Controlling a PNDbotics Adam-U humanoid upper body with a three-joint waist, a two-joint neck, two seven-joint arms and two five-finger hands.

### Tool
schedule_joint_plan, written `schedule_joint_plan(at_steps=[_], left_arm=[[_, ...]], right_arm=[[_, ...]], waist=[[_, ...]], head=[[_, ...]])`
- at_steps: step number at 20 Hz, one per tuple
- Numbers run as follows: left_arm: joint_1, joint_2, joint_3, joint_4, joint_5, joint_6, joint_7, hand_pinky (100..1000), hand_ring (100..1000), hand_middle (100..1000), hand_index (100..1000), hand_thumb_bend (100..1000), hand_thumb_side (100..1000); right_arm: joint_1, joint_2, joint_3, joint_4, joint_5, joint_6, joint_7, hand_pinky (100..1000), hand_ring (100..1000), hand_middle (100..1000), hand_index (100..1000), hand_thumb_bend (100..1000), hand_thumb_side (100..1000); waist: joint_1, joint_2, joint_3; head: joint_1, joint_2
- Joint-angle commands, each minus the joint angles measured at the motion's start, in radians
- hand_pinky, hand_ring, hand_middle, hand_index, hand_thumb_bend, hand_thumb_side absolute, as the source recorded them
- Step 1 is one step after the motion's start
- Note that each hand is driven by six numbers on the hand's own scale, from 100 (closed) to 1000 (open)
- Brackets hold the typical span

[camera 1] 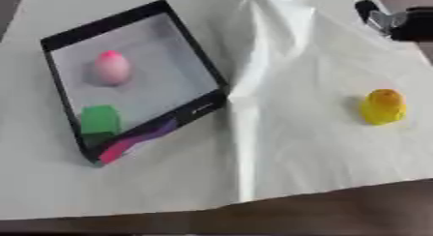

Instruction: Pick up objects on the table and place them in the box.

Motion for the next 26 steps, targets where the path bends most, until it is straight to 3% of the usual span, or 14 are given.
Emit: schedule_joint_plan(at_steps=[1,9,14,22,26], left_arm=[[-0.005,0.041,0.016,-0.007,-0.009,0.001,0.005,716,584,778,837,426,506],[-0.007,0.04,0.011,-0.003,-0.008,0.004,0.0,715,583,777,837,424,507],[-0.01,0.036,0.007,-0.002,-0.005,0.005,-0.003,714,582,777,836,423,509],[-0.019,0.018,-0.011,0.003,0.003,0.01,-0.019,714,581,777,836,422,512],[-0.021,0.013,-0.015,0.004,0.005,0.011,-0.023,713,580,777,836,421,514]], right_arm=[[0.043,-0.001,-0.005,-0.018,0.022,-0.045,0.022,901,826,803,891,332,401],[0.24,0.107,-0.038,-0.018,0.138,-0.156,0.016,906,833,814,899,347,476],[0.36,0.173,-0.057,-0.018,0.199,-0.165,0.003,908,841,822,902,363,504],[0.557,0.221,-0.124,-0.018,0.29,-0.193,-0.111,904,848,830,904,440,482],[0.598,0.235,-0.139,-0.018,0.298,-0.177,-0.172,903,845,828,902,448,478]], waist=[[-0.001,0.001,-0.004],[-0.001,0.0,-0.006],[-0.002,0.0,0.001],[0.003,-0.009,0.034],[0.003,-0.008,0.041]], head=[[0.005,-0.002],[-0.007,-0.002],[-0.019,-0.002],[-0.055,-0.002],[-0.062,-0.002]])
